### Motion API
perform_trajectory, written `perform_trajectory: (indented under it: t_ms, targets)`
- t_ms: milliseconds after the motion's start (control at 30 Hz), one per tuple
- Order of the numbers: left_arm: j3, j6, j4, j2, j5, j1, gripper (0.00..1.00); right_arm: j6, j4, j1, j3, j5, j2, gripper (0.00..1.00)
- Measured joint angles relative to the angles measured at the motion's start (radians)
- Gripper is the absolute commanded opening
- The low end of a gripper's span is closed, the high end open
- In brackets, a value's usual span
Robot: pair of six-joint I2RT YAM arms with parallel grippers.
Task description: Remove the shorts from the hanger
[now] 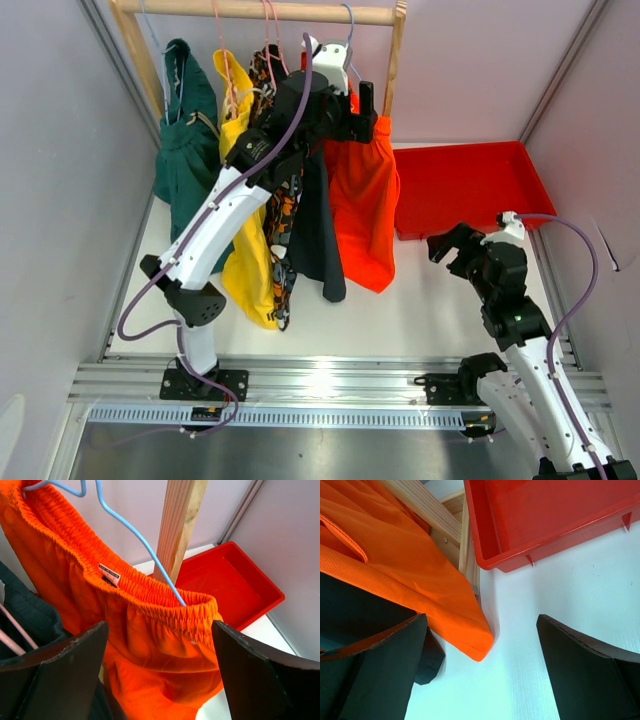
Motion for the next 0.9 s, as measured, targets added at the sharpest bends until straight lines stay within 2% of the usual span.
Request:
perform_trajectory:
  t_ms: [333, 600, 800, 900]
  targets:
    - [0.038, -0.009, 0.117, 0.030, -0.013, 0.000, 0.93, 0.000, -0.016, 0.004, 0.004, -0.008, -0.002, 0.99]
    - [0.064, -0.034, 0.180, 0.121, -0.013, 0.008, 0.91, 0.000, -0.017, 0.004, 0.003, -0.021, 0.003, 0.99]
    - [0.064, -0.049, 0.210, 0.174, -0.011, 0.031, 0.87, 0.000, -0.017, 0.004, 0.004, -0.028, 0.011, 0.99]
    - [0.064, -0.062, 0.230, 0.183, -0.010, 0.045, 0.77, -0.001, -0.016, 0.004, 0.004, -0.029, 0.014, 0.99]
